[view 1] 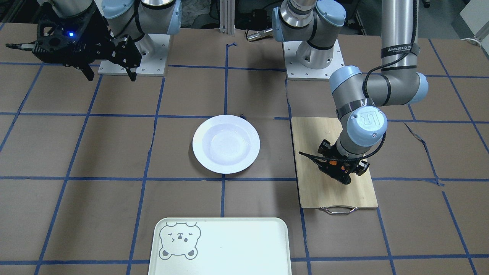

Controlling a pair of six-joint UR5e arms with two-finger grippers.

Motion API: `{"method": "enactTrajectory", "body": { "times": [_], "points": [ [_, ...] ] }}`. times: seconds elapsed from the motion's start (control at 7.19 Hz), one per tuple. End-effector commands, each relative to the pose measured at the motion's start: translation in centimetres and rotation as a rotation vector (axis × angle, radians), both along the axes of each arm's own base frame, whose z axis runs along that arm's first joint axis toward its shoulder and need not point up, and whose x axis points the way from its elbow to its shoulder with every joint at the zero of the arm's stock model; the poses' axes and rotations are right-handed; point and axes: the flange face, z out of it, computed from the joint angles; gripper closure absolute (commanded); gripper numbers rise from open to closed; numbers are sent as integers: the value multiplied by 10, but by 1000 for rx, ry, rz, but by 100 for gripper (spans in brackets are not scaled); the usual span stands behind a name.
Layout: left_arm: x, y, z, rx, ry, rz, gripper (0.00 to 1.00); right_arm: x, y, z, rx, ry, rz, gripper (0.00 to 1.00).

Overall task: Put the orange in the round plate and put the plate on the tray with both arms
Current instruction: 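Lower the left gripper onto the orange on the cutting board and grasp it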

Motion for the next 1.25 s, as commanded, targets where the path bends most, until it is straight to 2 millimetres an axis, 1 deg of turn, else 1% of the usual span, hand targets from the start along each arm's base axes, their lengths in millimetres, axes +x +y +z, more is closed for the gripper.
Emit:
{"method": "enactTrajectory", "body": {
  "times": [0.0, 0.14, 0.28, 0.42, 0.56, 0.7, 0.83, 0.97, 1.11],
  "points": [
    [2, -4, 0, -19, 1, -5, 85, 0, 0, 0, 0, -1, -1, 0],
    [1, -4, 10, -47, 11, 29, 100, 0, 0, -1, 1, 0, -1, 0],
    [-6, -8, 24, -84, 29, 94, 100, 0, 0, 0, 0, 0, -1, 0],
    [-17, -8, 36, -94, 85, 191, 100, 0, 0, -1, 1, 0, -1, 0],
    [-34, -4, 47, -105, 85, 266, 100, 0, 0, -1, 1, 0, -1, 0],
    [-73, 6, 52, -97, 106, 300, 100, 1, 0, -1, 2, 0, -1, 0],
    [-121, 20, 59, -117, 117, 409, 100, 1, 0, 0, 0, 0, -1, 0],
    [-169, 35, 60, -109, 152, 458, 100, 1, 0, -1, 1, 0, -1, 0],
    [-218, 55, 56, -89, 173, 514, 100, 1, 0, -1, 2, 0, -1, 0]
  ]
}}
